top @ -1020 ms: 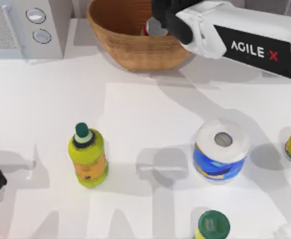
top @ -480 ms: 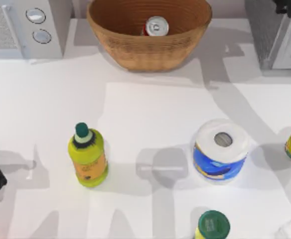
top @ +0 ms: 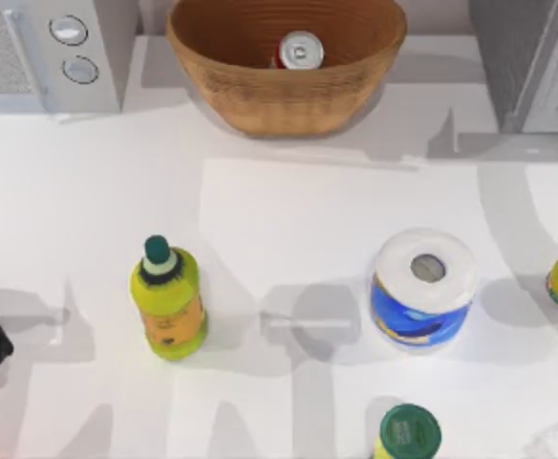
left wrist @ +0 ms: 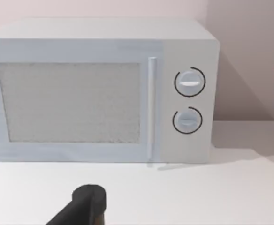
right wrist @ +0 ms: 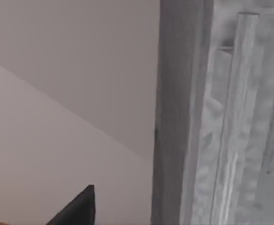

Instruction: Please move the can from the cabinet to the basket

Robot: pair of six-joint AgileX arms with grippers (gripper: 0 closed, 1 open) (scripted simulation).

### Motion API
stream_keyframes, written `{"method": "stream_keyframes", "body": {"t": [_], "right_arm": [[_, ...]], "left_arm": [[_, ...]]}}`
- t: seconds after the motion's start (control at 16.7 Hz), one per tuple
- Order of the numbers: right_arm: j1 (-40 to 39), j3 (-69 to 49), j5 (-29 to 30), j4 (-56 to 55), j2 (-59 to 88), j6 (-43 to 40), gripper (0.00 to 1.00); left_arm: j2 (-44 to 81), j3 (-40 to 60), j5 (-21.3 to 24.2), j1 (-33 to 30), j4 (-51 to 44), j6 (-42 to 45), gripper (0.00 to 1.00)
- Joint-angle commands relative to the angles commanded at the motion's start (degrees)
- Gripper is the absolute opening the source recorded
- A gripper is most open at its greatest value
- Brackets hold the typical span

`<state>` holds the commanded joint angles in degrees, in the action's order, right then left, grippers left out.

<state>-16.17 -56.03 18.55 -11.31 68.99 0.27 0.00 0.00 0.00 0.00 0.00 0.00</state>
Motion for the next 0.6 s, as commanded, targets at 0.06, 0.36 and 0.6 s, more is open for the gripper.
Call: {"method": "stream_keyframes", "body": {"t": [0.06,0.36,0.6], "right_arm": [[1.31,2.60,-0.65,0.71,-3.38,-0.08,1.00],[5.76,20.52,-5.34,4.11,-26.16,-0.13,1.00],[9.35,38.05,-10.03,6.62,-46.97,-0.03,1.00]], "left_arm": [[0.00,0.00,0.00,0.00,0.00,0.00,1.00],[0.00,0.00,0.00,0.00,0.00,0.00,1.00],[0.00,0.00,0.00,0.00,0.00,0.00,1.00]]}}
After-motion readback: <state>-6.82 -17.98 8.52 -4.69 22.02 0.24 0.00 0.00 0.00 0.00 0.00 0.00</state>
